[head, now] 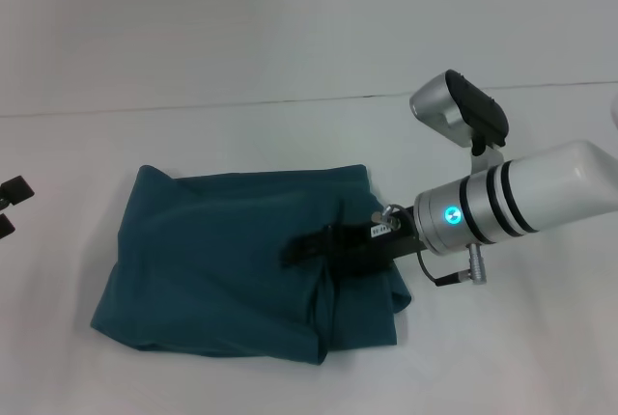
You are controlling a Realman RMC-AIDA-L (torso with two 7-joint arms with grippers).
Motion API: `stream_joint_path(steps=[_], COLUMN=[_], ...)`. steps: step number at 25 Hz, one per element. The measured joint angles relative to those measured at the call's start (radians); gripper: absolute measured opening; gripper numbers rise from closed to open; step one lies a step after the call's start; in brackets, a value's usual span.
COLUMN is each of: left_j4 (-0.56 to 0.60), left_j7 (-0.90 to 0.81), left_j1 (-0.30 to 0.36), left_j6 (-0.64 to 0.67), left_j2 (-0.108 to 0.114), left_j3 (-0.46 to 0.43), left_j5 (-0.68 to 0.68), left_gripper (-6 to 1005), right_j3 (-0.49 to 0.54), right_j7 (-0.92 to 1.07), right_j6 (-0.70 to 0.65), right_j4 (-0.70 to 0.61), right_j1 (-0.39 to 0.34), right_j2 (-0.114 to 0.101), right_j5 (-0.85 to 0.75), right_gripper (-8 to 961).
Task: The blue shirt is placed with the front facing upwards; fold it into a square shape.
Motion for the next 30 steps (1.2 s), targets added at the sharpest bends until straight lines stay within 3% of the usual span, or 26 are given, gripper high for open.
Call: stream_joint_path(steps=[30], left_j4=[-0.029], left_j7=[0.007], left_j1=[-0.01], left_j6=[-0.018], left_j2=[0.004], left_j3=[0.0], left_j5=[0.0], left_gripper=[948], right_j3=[-0.069], right_j7=[-0.03], right_j6=[0.044], right_j4=[0.024], right_j1=[0.02], right_j2=[0.001], right_j5=[0.087], right_gripper=[867])
